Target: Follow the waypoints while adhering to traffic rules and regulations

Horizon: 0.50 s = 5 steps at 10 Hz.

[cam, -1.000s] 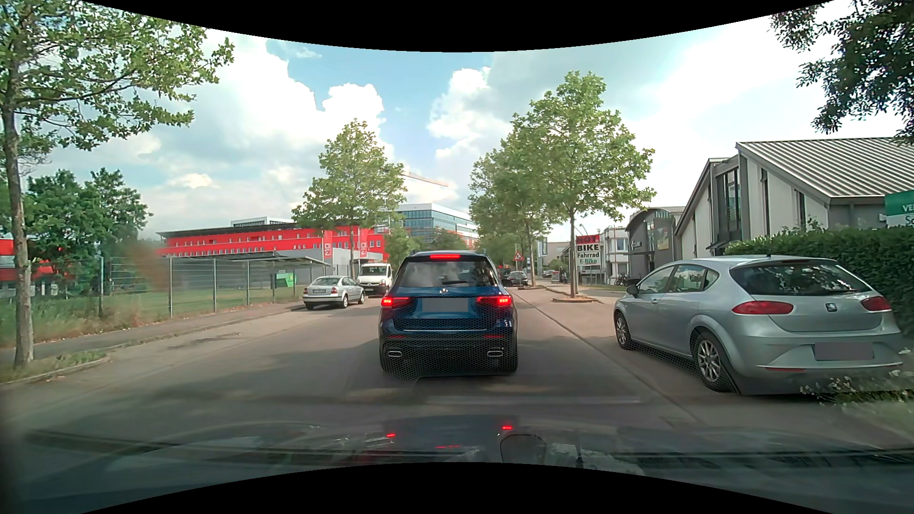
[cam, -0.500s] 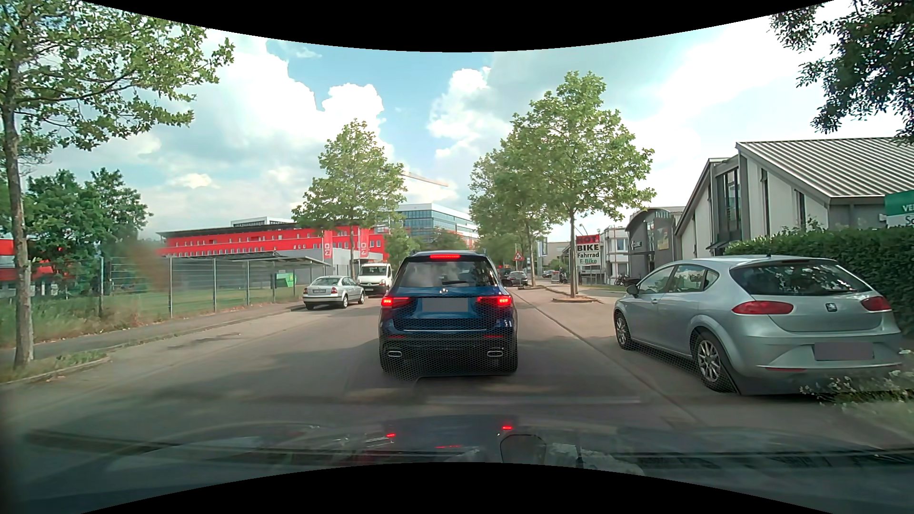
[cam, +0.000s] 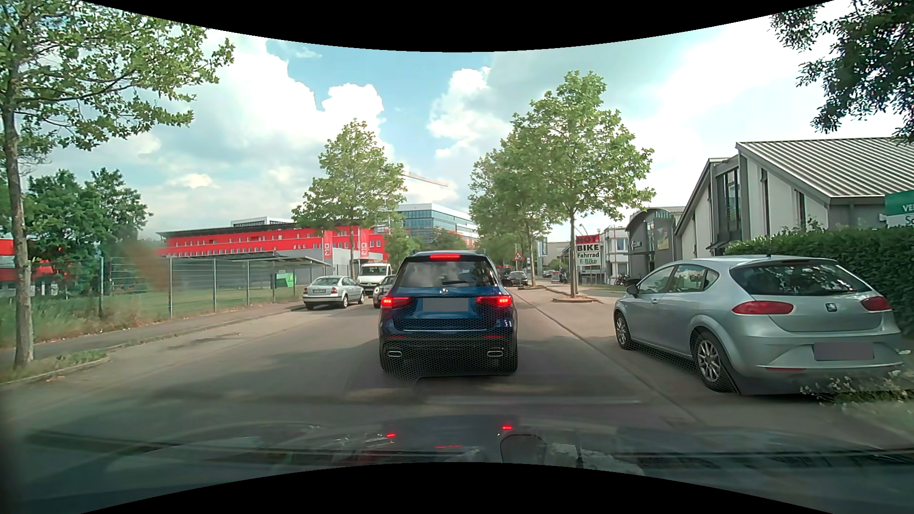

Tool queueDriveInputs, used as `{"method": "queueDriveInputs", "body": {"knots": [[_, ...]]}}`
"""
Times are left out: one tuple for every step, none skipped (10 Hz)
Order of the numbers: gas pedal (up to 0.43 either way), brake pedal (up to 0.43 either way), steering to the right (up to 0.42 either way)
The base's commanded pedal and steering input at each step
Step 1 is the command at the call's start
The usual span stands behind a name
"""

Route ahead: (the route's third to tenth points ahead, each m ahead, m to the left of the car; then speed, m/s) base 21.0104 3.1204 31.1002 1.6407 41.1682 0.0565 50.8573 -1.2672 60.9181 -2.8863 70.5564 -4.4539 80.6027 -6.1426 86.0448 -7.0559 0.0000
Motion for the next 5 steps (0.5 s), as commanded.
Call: {"method": "queueDriveInputs", "body": {"knots": [[0.0, 0.268, -0.005], [0.0, 0.268, -0.005], [0.0, 0.268, -0.004], [0.0, 0.268, -0.005], [0.0, 0.268, -0.005]]}}
